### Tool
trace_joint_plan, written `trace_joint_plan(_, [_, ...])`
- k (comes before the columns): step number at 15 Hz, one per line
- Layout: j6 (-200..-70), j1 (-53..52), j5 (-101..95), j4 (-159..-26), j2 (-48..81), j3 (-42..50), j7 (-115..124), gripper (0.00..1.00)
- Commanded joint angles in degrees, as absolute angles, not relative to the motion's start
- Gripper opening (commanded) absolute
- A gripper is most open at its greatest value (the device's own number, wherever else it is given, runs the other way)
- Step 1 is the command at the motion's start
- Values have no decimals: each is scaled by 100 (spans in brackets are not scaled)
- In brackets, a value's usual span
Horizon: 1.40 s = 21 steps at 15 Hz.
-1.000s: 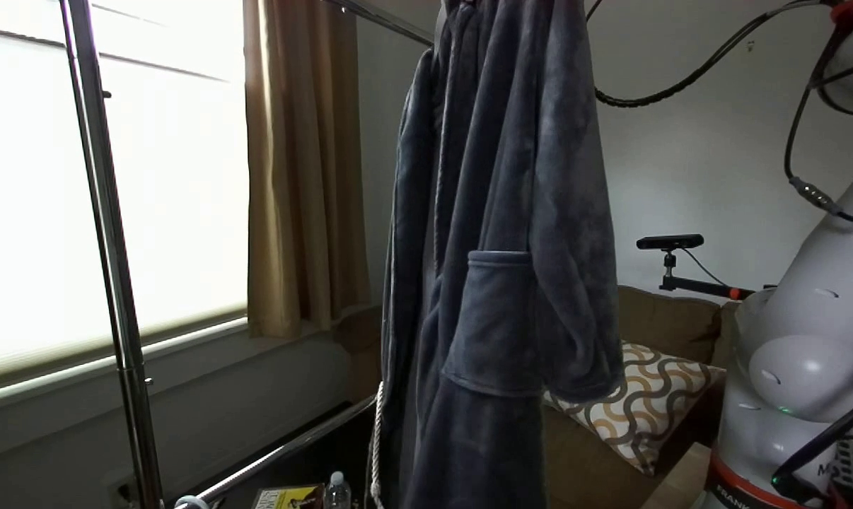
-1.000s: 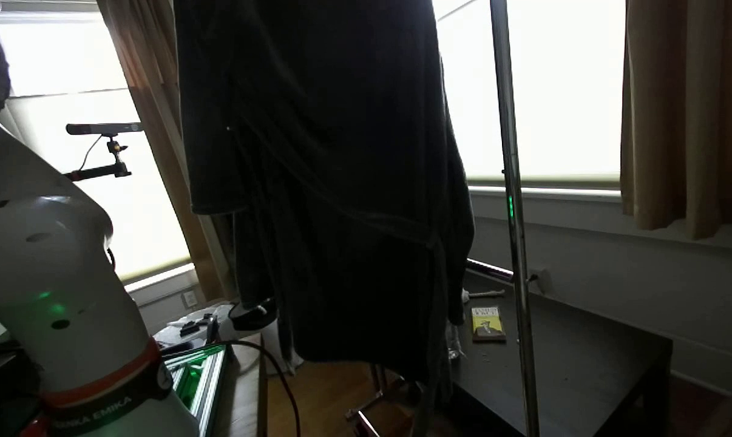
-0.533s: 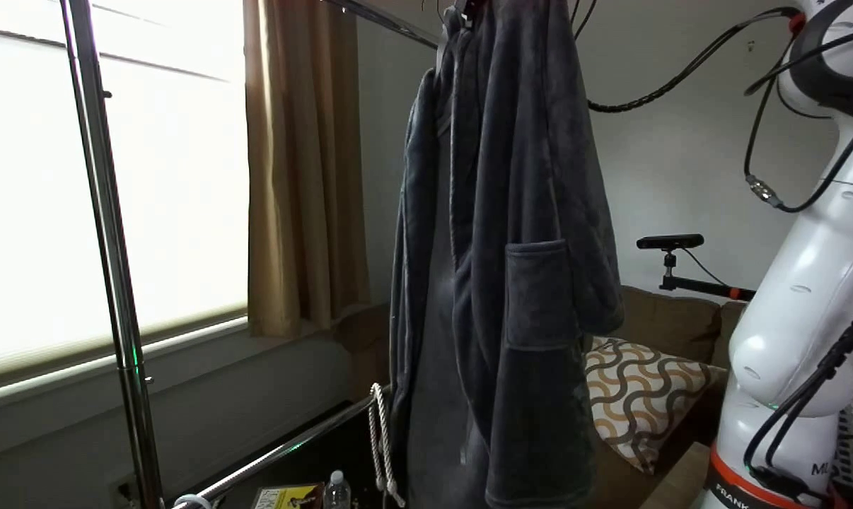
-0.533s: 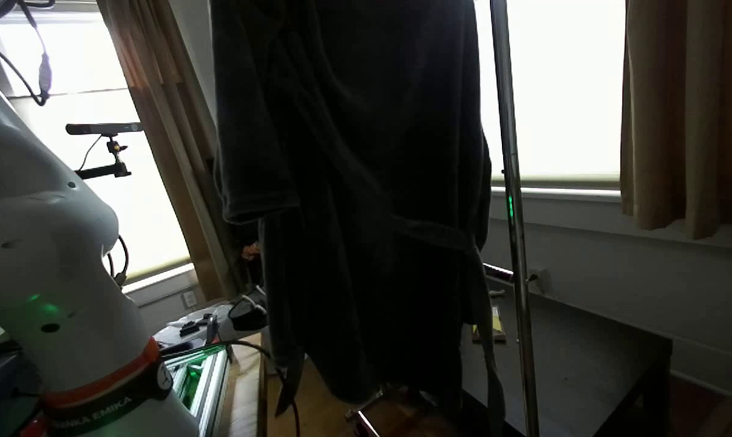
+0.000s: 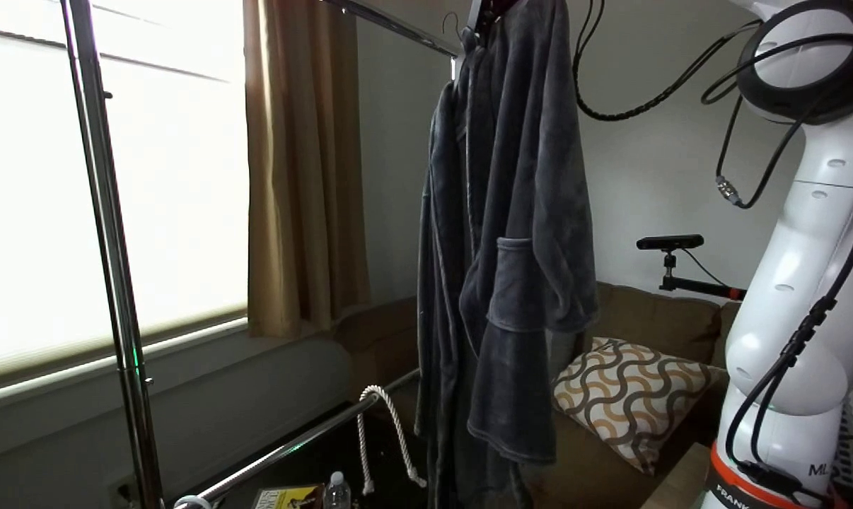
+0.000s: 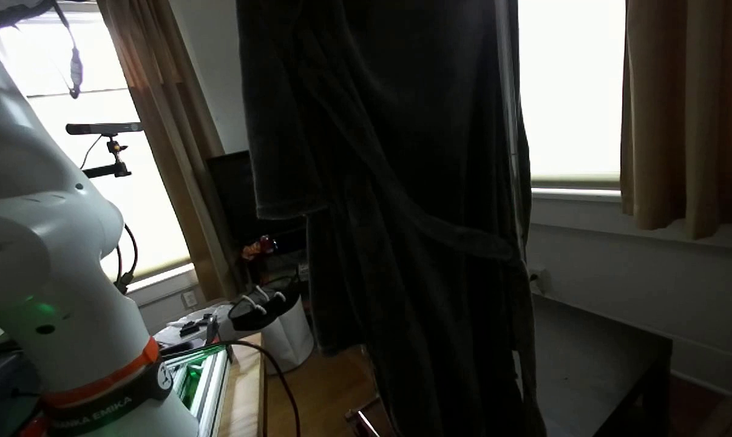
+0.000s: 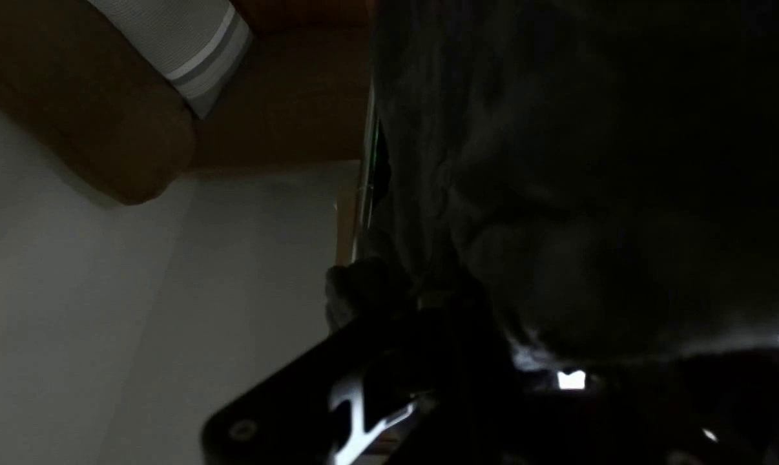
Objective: Move the robe from the left to the right side of the rail
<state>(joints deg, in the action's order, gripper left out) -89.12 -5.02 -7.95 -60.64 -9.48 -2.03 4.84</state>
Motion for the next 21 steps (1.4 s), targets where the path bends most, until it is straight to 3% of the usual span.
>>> trace_joint_plan(1, [-8680, -461, -594, -5740, -736, -97, 663, 3])
trace_joint_plan(8, [-8240, -428, -162, -5223, -316, 130, 709, 3])
trace_joint_plan(21, [-6596, -315, 10, -2816, 1254, 32, 684, 3])
